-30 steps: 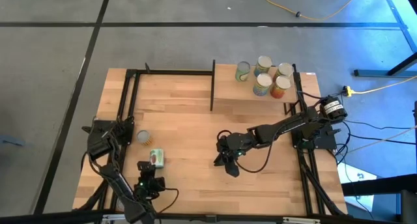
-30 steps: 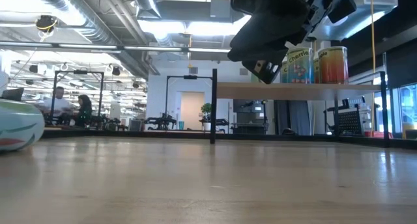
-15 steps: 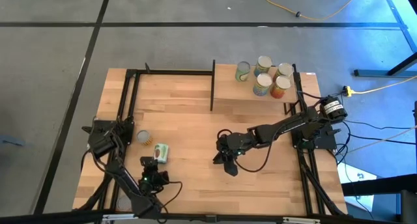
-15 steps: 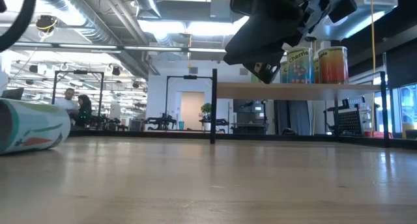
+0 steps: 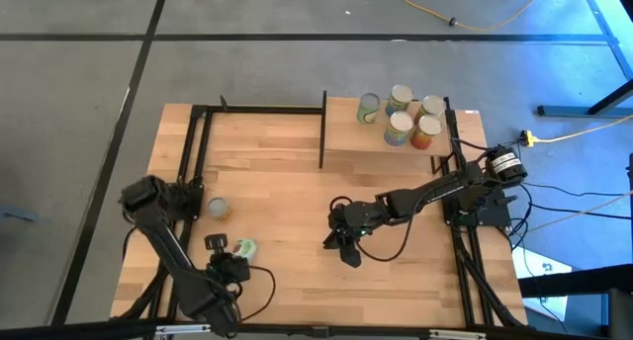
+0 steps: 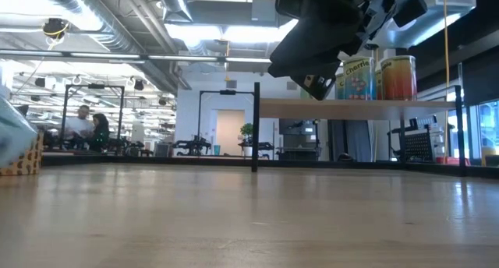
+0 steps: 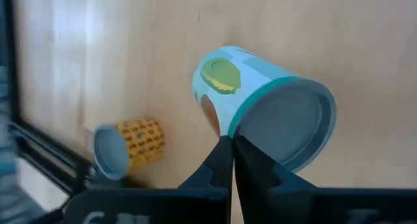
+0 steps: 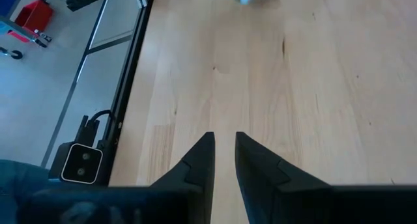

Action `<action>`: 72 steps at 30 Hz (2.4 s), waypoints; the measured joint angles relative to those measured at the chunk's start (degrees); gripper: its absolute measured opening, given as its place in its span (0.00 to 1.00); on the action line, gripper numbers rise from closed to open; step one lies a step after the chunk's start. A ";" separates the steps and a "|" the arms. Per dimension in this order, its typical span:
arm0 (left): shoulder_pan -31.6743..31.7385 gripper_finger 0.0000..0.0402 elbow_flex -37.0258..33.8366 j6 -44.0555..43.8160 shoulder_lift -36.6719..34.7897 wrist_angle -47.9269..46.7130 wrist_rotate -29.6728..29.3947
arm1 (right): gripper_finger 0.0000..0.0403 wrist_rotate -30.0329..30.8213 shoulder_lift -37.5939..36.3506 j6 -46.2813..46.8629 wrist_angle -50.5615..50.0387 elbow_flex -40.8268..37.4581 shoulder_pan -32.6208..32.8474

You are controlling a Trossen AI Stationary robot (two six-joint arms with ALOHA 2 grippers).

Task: Pick and place cans onto a shelf
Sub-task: Put the white canned good on the shelf

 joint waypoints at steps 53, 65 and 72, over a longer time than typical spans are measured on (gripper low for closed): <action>46.22 0.00 0.08 57.18 -5.88 23.91 36.04 | 0.16 20.55 -40.02 -7.88 -29.64 0.04 1.38; 46.14 0.03 0.08 58.55 -2.35 29.06 35.38 | 0.16 20.19 -40.09 -7.90 -30.91 0.04 1.38; 46.16 0.10 0.08 57.58 -2.35 30.16 34.04 | 0.16 20.05 -40.09 -7.90 -30.91 0.04 1.36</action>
